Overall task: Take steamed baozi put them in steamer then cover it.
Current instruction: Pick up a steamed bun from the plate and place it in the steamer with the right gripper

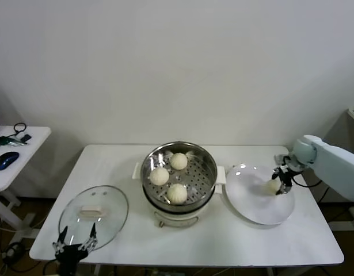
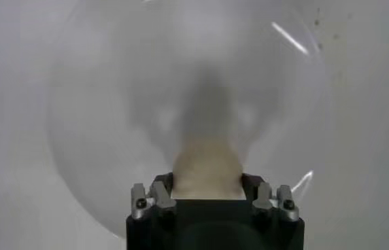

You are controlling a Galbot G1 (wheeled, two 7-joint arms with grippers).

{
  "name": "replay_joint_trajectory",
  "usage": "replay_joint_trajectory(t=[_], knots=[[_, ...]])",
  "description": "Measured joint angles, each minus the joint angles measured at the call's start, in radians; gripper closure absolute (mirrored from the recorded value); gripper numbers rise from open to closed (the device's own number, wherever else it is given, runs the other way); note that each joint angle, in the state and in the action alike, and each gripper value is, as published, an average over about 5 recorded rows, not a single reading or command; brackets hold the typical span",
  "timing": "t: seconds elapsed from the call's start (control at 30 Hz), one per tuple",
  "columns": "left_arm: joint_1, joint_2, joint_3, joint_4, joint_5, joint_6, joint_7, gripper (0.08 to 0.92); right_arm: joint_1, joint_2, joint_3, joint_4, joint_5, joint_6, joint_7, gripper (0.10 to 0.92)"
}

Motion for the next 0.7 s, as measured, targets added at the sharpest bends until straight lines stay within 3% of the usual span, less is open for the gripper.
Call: replay_joint_trajectory(t=[0.43,0.7], knots=[[0.000,0.006,0.007,-0.009,0.001,0.007,0.000,0.177,0.483,0.060,-0.328,0.360,0.349,-0.089,0.030,0.372],[0.012,0.006,0.011,-0.021,0.002,0.005,-0.004,0.177,0.590,0.176,-0.393,0.524,0.496,-0.174,0.103,0.372]])
